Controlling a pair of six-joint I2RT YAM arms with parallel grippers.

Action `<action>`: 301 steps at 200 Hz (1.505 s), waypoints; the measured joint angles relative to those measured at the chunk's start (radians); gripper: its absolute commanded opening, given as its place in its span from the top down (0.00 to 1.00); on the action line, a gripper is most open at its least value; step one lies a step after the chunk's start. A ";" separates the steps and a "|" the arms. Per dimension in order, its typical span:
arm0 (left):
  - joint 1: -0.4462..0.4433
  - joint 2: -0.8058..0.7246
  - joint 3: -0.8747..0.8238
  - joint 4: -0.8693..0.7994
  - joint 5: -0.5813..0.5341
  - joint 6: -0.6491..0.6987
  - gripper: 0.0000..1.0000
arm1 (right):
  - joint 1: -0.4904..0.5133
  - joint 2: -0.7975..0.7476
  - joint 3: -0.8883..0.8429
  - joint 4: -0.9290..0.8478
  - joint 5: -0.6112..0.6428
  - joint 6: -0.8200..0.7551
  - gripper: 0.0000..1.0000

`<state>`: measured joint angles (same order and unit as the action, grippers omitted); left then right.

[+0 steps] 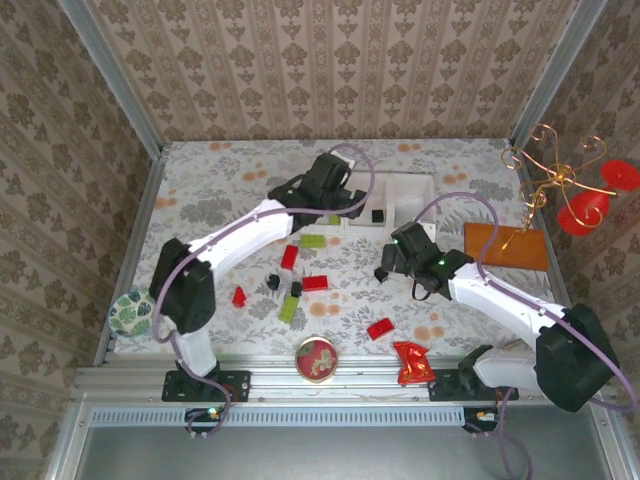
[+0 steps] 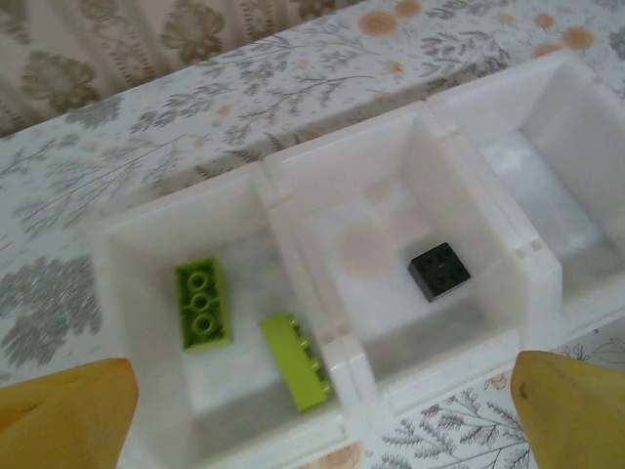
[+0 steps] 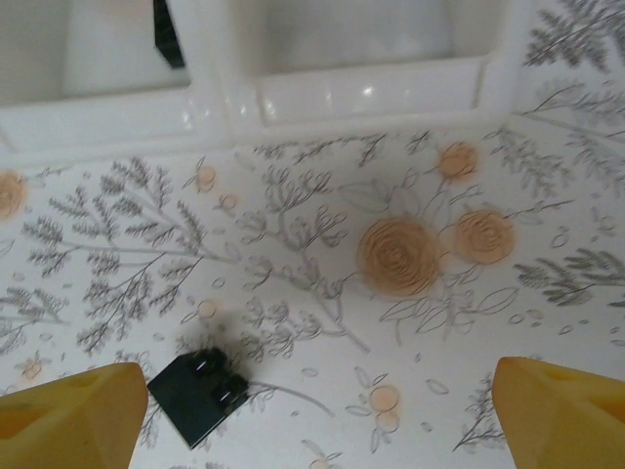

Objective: Sort the legos into containers by color
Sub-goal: Place the lego in the container, then pick up the lego from the center of the table.

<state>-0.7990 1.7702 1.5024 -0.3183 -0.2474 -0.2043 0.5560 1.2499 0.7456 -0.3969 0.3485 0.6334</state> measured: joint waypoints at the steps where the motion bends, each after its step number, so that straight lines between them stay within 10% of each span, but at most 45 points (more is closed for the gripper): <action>1: 0.000 -0.003 -0.004 0.000 -0.001 -0.002 0.00 | 0.001 0.002 0.001 -0.001 -0.003 0.000 0.11; 120: 0.159 -0.541 -0.660 0.123 -0.162 -0.230 0.00 | 0.041 0.256 0.126 -0.026 -0.169 -0.089 0.20; 301: 0.299 -0.634 -0.821 0.125 -0.088 -0.407 0.00 | 0.044 0.444 0.213 -0.053 -0.231 -0.142 0.44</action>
<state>-0.4995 1.1358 0.6815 -0.1936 -0.3355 -0.6113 0.6003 1.6939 0.9585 -0.4500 0.1177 0.4919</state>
